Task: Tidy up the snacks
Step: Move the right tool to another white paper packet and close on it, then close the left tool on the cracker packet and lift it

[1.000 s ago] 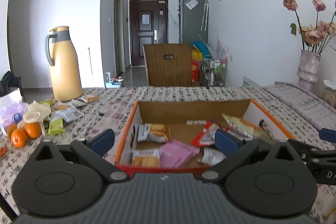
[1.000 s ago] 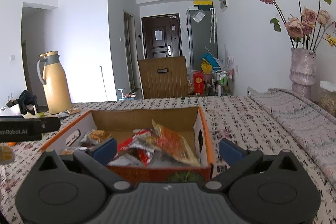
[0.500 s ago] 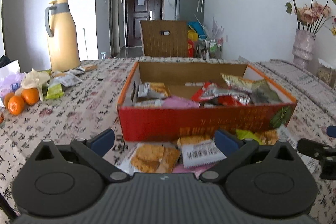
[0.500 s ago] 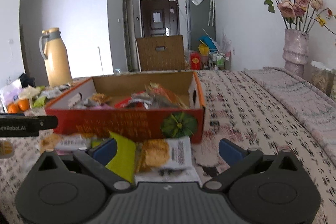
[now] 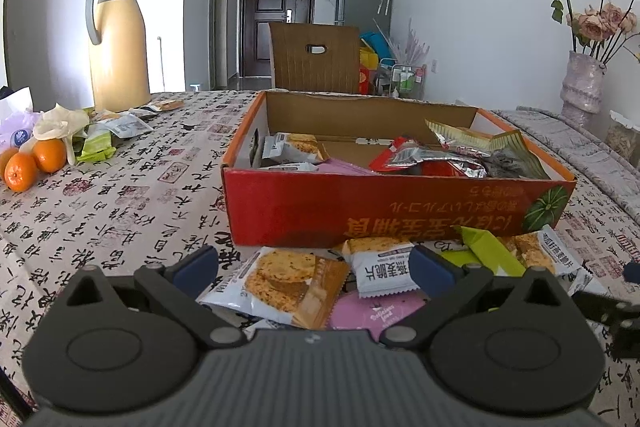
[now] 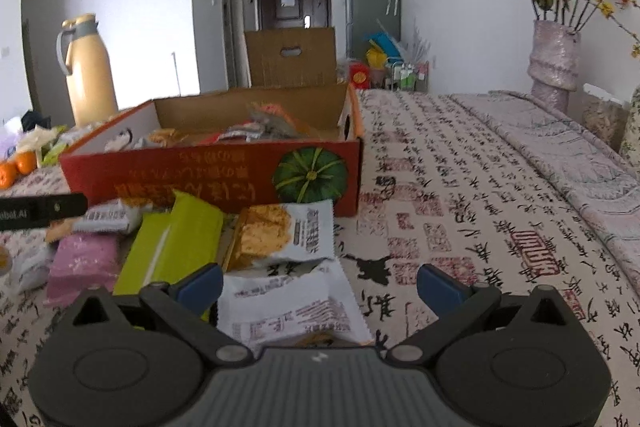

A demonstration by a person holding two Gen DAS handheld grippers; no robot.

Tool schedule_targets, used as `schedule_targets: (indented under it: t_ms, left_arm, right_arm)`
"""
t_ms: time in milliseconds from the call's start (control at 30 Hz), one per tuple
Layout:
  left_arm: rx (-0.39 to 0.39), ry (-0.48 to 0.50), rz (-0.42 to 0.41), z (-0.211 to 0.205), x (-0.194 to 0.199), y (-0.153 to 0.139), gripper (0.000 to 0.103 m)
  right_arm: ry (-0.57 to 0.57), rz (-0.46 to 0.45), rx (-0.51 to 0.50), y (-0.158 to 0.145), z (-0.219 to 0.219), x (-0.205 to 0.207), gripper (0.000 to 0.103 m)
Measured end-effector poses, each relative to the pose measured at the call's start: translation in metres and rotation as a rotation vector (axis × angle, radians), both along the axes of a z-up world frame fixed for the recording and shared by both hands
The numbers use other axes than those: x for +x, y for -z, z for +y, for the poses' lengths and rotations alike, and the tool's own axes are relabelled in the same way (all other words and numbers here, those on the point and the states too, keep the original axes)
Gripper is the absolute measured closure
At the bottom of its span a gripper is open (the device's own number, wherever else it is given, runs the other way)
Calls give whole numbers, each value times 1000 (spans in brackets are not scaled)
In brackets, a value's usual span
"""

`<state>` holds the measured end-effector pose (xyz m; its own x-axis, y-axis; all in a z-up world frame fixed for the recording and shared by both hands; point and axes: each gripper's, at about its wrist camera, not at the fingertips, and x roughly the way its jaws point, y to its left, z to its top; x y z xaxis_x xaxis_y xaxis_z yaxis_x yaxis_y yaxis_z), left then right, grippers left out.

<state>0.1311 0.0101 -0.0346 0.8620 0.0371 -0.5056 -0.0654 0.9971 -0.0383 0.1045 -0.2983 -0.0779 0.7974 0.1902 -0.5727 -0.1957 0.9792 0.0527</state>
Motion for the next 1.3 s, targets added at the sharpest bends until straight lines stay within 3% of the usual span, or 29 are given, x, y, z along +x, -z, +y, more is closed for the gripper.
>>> schedule_targets:
  t_ms: [333,400,467,533,833,1167,1300]
  left_arm:
    - [-6,0,0,0,0,1,0]
    - [-7,0,1,0,-1,1,0]
    - [-9,0,1,1,-1,1,0]
    - [-10,0,1,1,-1,1,0]
    - [-15,1,1,1,-2,1,0]
    - [-23,-11,24,6,-4,-7,0]
    - [29,-29,40,11,-1,-12,0]
  right_arm:
    - [-43,68,-38,9,11,14,2]
    - [-50,80,-44,11,11,15,14]
    - [-54,70,-39,11,11,14,17]
    - [-59,55,-36,10,11,12,29]
    - [-59,-11,10,8,5,0,60]
    - [9,-94,81,4,-9,-10,63]
    - [23,-110,105,4,-12,-13,63]
